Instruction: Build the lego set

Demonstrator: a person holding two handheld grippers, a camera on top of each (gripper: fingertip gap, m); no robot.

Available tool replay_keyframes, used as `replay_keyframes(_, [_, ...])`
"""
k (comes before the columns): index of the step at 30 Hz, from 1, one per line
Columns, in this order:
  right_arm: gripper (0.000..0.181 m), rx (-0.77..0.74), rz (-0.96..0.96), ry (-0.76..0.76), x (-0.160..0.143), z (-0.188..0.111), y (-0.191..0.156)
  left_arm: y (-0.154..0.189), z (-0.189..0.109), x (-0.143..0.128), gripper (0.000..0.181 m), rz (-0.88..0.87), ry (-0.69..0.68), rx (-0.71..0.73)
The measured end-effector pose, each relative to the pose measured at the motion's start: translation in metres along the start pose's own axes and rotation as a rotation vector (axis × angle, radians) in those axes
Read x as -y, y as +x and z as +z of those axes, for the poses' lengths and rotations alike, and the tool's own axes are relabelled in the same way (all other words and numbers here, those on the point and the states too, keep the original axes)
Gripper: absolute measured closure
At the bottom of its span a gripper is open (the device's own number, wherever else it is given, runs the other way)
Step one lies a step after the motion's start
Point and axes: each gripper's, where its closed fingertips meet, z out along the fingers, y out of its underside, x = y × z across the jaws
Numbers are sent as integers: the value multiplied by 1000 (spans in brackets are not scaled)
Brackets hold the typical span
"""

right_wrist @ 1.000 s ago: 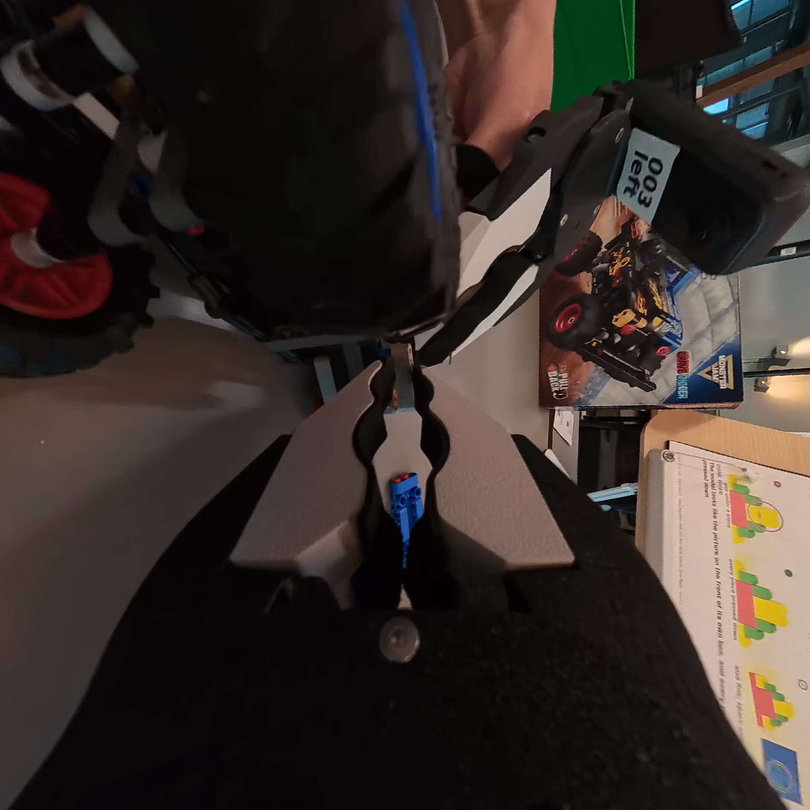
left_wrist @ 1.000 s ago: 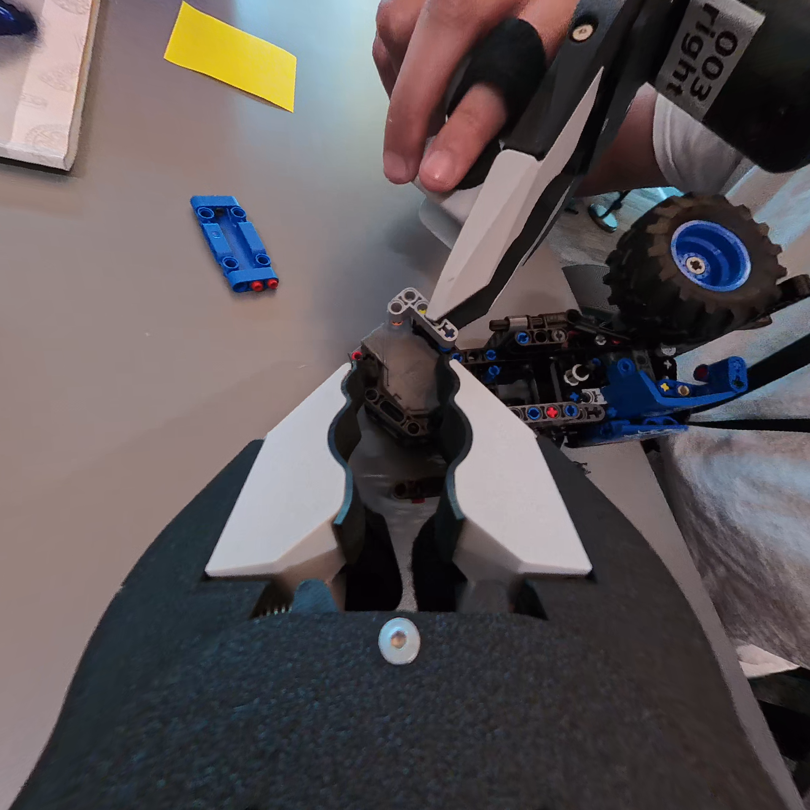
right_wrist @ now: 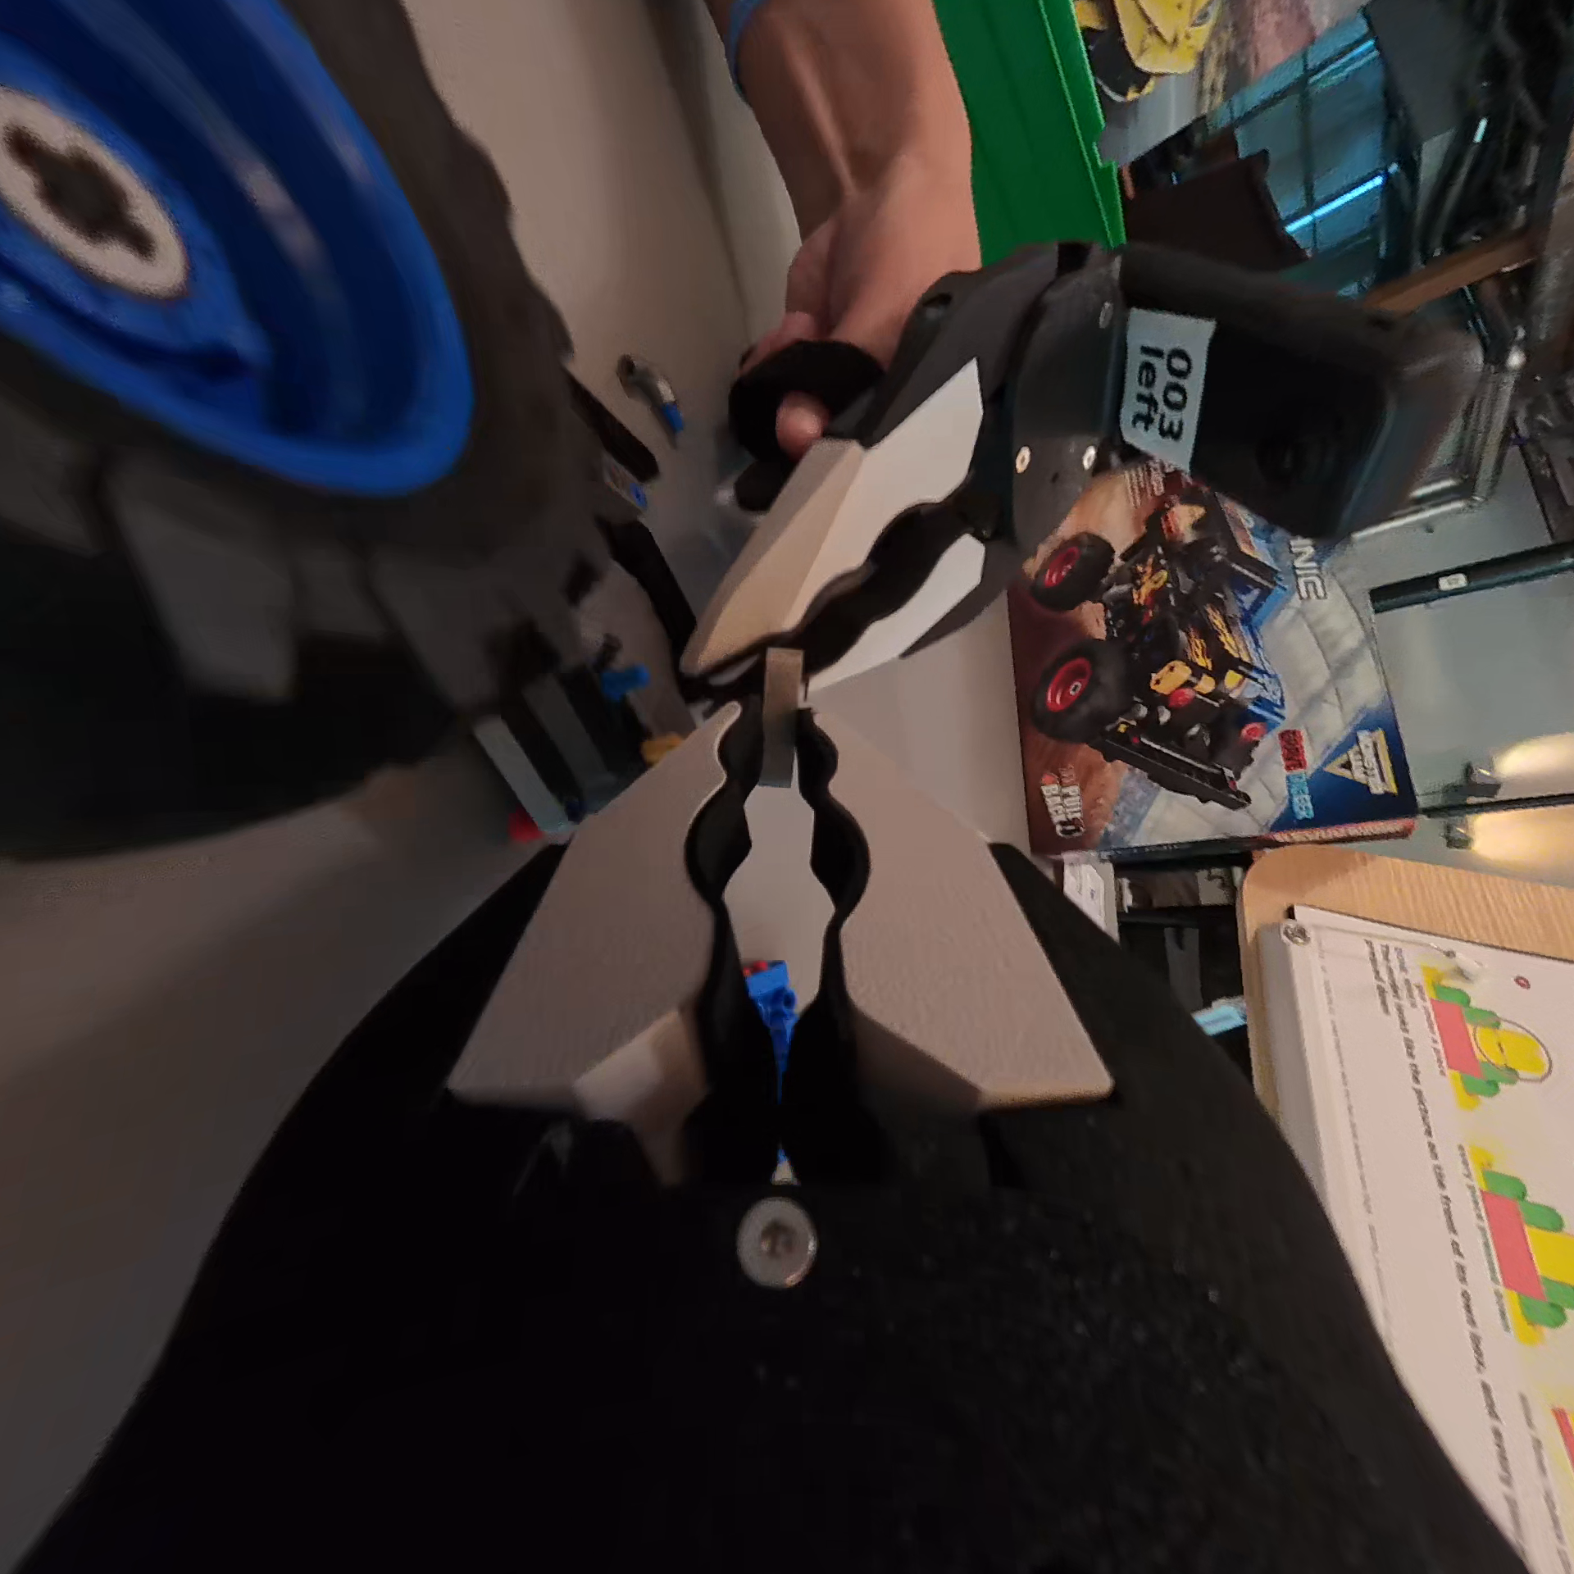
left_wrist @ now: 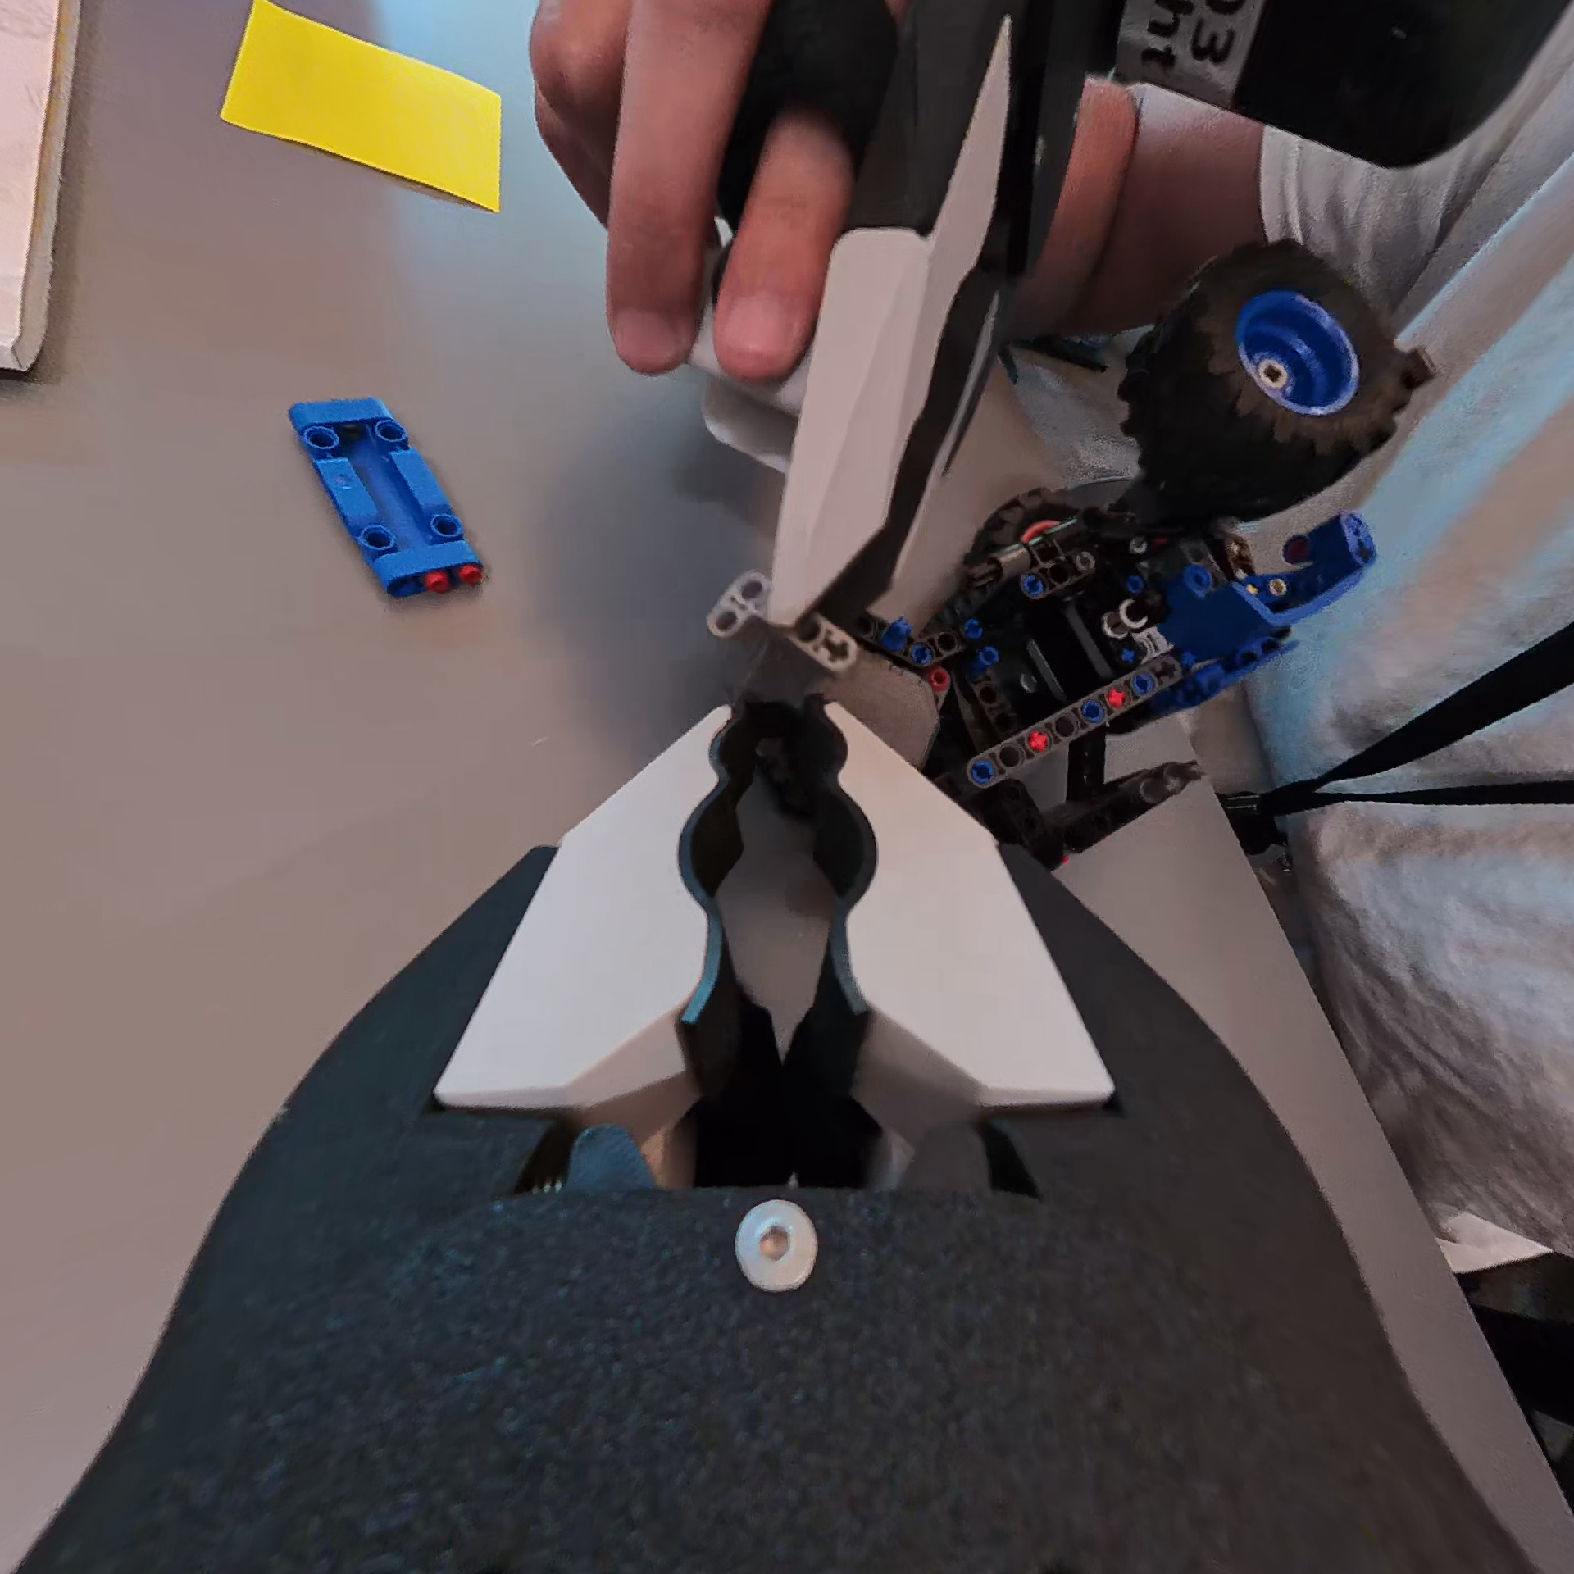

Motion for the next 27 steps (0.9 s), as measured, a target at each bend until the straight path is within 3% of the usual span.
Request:
replay_keyframes(5, [174, -166, -117, -87, -15, -2, 20, -11, -17, 17, 156, -43, 138, 38])
replay_keyframes(9, [174, -160, -149, -109, -14, 0, 17, -12, -15, 26, 154, 19, 175, 91])
replay_keyframes(15, [173, -172, -97, -124, -21, 0, 21, -20, -11, 33, 173, 87, 189, 191])
replay_keyframes(19, [163, -172, 46, -65, -18, -2, 26, -21, -20, 40, 174, 93, 246, 200])
replay_keyframes(24, [157, -136, 359, 155, -7, -24, 46, -17, -41, 48, 175, 43, 343, 174])
replay_keyframes(27, [160, -194, 493, 224, -15, -40, 67, -13, -71, 50, 174, 58, 357, 274])
